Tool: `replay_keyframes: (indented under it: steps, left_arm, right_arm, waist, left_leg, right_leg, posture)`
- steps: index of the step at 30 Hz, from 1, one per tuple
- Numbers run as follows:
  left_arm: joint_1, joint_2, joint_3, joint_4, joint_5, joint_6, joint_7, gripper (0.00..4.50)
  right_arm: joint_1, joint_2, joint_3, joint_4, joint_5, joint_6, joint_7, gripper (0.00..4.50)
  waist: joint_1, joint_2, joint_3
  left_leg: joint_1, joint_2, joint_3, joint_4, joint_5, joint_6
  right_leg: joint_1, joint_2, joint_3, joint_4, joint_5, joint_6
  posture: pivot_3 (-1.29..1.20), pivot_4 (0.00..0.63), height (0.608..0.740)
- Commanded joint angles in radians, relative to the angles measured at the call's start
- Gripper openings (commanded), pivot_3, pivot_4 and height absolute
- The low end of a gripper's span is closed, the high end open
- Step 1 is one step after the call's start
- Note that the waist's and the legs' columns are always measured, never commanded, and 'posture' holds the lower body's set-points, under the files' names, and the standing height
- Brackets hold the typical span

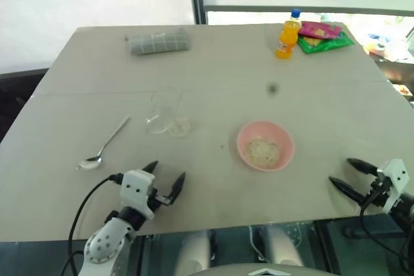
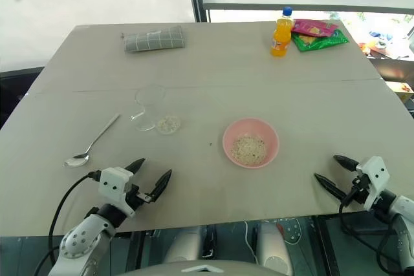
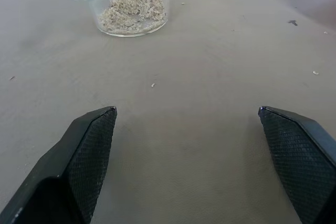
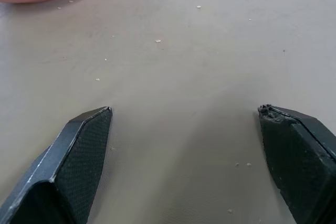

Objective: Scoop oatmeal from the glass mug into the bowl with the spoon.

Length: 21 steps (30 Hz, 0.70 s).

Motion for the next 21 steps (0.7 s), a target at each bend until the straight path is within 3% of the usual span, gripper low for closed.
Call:
replay_keyframes:
  steps: [1,21]
  left_arm:
    - [0.010,0.004,-0.008,0.019,0.007,0.004,-0.010,4.45]
    - [0.004,-0.010,0.043,0.059,-0.025,-0.040,-0.013,4.45]
  right_arm:
    - [0.009,0.003,-0.029,-0.023,0.014,-0.016,-0.004,4.50]
    - [0.015,0.040,-0.003,-0.091,0.009,-0.006,-0.042,4.50]
  waist:
    - [0.000,0.000,0.000]
    - [-0.001,0.006,-0.004]
  left_leg:
    - [0.000,0.000,0.000,0.000,0.000,0.000]
    - [0.001,0.000,0.000,0.002,0.000,0.000]
  right_leg:
    - [0.000,0.000,0.000,0.000,0.000,0.000]
    - [0.001,0.002,0.001,0.002,0.000,0.000]
  posture:
    - [0.00,0.150,0.740]
    - [0.00,0.150,0.740]
